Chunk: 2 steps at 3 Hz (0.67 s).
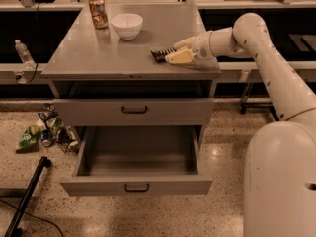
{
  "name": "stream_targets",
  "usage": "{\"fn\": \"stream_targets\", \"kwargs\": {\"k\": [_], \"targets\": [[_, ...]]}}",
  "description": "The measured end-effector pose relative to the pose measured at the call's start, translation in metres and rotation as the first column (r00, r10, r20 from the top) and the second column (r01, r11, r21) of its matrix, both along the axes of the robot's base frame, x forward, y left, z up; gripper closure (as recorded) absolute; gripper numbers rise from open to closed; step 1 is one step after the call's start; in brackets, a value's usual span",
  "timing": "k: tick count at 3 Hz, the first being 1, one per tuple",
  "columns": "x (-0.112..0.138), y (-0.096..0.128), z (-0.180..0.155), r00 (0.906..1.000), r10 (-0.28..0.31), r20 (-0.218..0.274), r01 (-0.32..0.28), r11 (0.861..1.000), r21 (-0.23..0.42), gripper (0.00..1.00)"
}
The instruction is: Place rxbar chocolate into middle drawer
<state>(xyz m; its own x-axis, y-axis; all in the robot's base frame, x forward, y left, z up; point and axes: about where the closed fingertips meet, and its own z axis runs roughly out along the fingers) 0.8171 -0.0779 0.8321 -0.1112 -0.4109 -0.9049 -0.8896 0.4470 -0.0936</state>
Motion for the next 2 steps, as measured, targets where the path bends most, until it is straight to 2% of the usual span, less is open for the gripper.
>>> {"fn": "stream_targets", "kwargs": {"k": [1,2], "targets": [[0.000,0.003,-0.002,0.9999,0.008,0.007,-0.008,1.000,-0.018,0.62],[-0.008,0.006,0.011,0.9979,0.052,0.038,-0.051,0.998,-0.039,0.90]]}}
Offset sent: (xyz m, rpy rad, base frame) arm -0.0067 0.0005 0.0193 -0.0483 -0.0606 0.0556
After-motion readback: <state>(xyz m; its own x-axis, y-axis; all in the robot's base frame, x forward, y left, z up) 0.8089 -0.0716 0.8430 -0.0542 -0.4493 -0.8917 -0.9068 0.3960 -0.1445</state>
